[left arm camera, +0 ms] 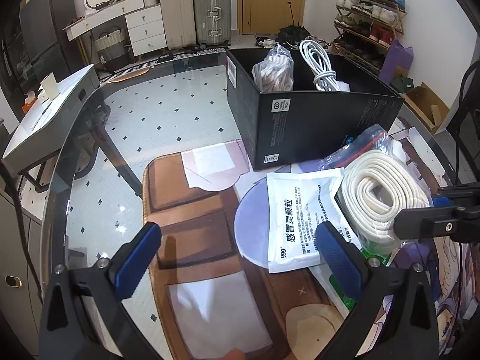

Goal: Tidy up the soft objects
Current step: 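Grasp the ziplock bag of white rope with the right tool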

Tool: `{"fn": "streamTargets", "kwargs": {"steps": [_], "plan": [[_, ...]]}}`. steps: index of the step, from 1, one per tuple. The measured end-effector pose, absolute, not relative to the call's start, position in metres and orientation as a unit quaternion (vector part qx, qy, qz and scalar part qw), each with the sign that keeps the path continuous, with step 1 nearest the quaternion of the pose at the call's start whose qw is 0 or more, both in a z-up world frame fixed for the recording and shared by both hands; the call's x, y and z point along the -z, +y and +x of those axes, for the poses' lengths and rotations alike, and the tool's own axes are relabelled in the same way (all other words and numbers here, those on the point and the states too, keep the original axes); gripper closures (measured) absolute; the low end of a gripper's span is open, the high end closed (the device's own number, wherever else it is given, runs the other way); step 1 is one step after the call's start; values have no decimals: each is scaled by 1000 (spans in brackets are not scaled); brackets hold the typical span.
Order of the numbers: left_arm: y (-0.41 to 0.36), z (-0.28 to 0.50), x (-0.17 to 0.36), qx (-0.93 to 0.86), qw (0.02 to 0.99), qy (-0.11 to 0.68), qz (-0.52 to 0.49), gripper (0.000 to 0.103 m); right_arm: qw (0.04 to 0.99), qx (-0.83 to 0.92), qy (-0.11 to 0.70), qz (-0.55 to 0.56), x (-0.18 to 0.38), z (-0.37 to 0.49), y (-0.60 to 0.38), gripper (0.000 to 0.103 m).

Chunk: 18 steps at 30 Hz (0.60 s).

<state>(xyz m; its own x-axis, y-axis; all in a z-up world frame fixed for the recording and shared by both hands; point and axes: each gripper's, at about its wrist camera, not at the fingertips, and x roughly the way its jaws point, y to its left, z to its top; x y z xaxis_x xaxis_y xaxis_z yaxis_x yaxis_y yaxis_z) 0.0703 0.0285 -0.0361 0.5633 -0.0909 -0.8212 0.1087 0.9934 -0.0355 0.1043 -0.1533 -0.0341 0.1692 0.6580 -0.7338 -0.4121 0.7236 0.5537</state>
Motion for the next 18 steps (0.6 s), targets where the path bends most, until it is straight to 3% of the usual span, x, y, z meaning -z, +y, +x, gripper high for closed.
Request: {"fn": "streamTargets", "kwargs": {"steps": [18], "plan": [[-9, 73, 27, 84, 882, 463, 11, 0, 804, -326, 492, 69, -3, 103, -193, 85]]}}
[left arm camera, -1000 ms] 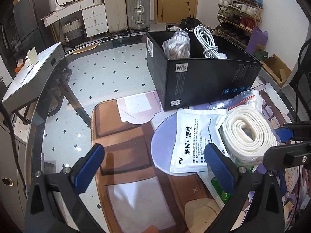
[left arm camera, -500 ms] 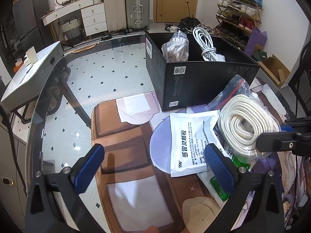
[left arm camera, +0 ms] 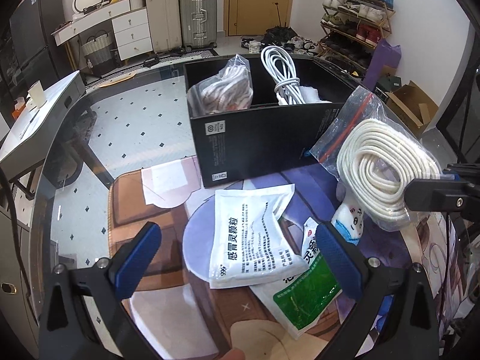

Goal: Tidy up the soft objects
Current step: 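Grasp the ziplock bag of white rope with the right tool, then grasp the white medicine sachet with the left tool while the right lifts the rope bag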

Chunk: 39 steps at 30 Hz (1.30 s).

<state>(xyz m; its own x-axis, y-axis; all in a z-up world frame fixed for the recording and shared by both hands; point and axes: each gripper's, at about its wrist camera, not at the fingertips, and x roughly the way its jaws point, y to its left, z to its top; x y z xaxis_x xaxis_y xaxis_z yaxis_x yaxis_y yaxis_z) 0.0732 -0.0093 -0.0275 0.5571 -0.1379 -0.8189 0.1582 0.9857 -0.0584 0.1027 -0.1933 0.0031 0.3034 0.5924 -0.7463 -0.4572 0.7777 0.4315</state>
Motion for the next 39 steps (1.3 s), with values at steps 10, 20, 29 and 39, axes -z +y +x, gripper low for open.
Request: {"fn": "streamTargets", "kwargs": {"steps": [10, 20, 29, 39], "plan": [[-17, 84, 34, 68, 877, 476, 2, 0, 814, -322, 481, 52, -9, 101, -213, 86], [-15, 87, 49, 68, 869, 490, -14, 0, 823, -319, 468, 51, -18, 95, -220, 86], [-15, 88, 47, 64, 873, 484, -16, 11, 826, -296, 478, 35, -8, 90, -235, 86], [-10, 85, 39, 76, 875, 477, -26, 53, 821, -288, 492, 31, 10, 96, -235, 86]]}}
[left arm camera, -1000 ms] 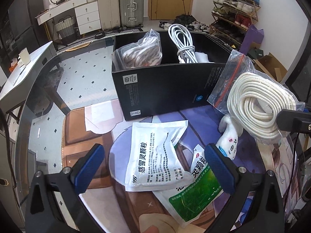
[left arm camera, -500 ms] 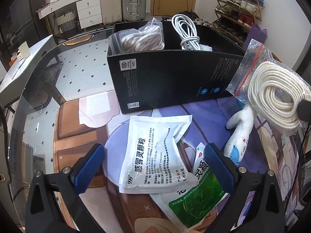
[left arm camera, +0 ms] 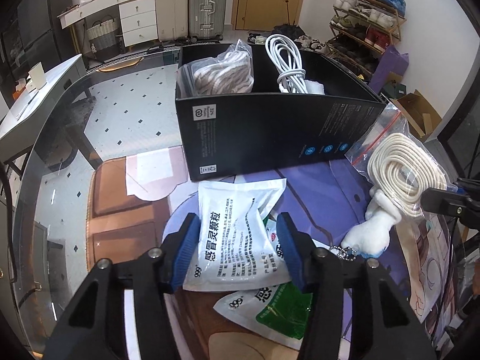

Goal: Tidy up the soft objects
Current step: 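Grasp the white medicine sachet with the left tool while the right lifts the rope bag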

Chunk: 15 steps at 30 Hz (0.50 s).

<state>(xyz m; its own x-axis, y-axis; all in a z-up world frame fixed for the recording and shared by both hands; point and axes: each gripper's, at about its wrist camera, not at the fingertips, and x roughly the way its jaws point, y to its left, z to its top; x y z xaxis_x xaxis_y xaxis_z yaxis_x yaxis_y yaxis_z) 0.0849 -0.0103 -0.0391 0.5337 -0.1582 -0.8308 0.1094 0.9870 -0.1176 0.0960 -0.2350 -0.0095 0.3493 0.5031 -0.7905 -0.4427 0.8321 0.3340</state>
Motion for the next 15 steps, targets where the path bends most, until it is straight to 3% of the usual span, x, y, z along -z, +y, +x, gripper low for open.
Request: {"fn": "streamTargets", "kwargs": {"steps": [7, 15], "plan": [[-14, 80, 36, 91, 876, 474, -27, 70, 818, -289, 497, 32, 13, 104, -230, 86], [-18, 72, 30, 101, 878, 467, -25, 76, 822, -293, 489, 20, 7, 99, -228, 87]]}}
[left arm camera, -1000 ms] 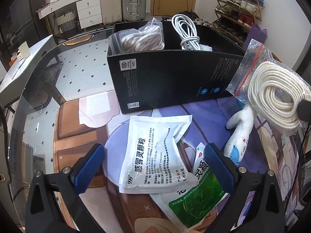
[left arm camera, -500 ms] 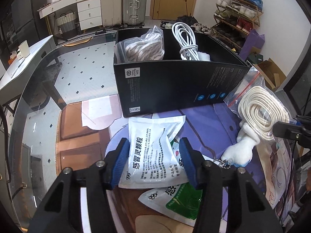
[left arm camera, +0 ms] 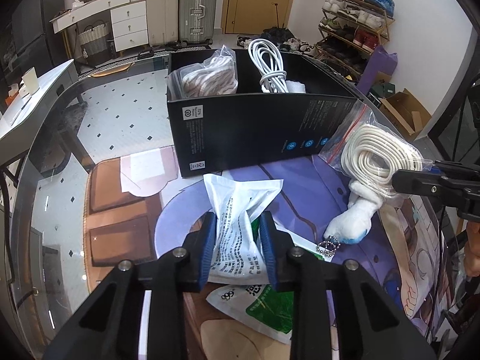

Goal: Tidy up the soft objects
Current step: 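Grasp the white medicine sachet with the left tool while the right lifts the rope bag, then carry the sachet with the left tool while the right carries the rope bag to the box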

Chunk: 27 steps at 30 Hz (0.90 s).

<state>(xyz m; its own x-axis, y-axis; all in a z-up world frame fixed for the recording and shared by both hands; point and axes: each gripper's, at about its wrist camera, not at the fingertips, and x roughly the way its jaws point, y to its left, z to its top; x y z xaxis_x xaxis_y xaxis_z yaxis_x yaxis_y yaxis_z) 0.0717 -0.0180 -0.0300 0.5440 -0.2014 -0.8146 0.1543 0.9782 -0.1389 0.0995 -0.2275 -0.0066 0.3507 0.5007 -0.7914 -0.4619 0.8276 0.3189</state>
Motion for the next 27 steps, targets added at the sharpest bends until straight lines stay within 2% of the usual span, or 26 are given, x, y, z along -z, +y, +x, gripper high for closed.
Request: {"fn": "streamTargets", "kwargs": {"steps": [27], "plan": [[-18, 52, -27, 71, 914, 400, -12, 76, 835, -323, 445, 18, -43, 86, -221, 87]]}}
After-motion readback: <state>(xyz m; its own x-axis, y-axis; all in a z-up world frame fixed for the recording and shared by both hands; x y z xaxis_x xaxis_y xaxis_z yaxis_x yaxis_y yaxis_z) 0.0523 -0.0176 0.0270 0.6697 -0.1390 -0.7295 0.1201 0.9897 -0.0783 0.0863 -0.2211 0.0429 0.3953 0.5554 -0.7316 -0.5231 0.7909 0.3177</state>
